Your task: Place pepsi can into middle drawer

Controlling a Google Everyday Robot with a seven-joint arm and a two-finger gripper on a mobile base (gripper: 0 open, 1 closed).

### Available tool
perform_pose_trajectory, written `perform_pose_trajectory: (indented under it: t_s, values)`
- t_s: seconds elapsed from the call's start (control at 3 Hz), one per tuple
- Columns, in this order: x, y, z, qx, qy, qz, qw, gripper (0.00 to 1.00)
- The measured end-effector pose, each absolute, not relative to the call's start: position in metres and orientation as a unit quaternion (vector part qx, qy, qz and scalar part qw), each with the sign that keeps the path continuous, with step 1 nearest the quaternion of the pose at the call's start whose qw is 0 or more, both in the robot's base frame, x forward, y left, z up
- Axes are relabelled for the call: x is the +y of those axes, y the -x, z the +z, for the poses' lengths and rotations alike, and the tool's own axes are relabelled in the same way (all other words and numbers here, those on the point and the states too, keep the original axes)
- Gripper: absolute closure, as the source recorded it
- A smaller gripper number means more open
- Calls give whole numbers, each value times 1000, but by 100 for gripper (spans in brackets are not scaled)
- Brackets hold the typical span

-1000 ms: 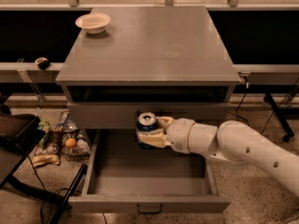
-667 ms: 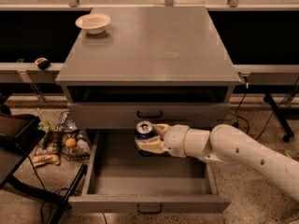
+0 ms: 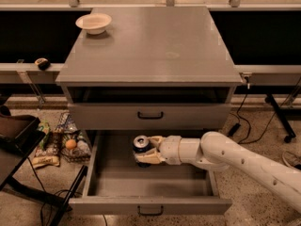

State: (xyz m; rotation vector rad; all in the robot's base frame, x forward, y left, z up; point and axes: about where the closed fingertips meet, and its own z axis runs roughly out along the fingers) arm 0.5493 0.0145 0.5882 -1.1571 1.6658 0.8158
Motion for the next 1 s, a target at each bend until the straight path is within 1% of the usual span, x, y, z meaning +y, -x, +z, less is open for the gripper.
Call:
perform_pose_trajectory:
  t_s: [0.67,1.0]
  values:
    - [51,-553,508,622,496,394,459,100]
    - [51,-554,508,622,496,394,459,100]
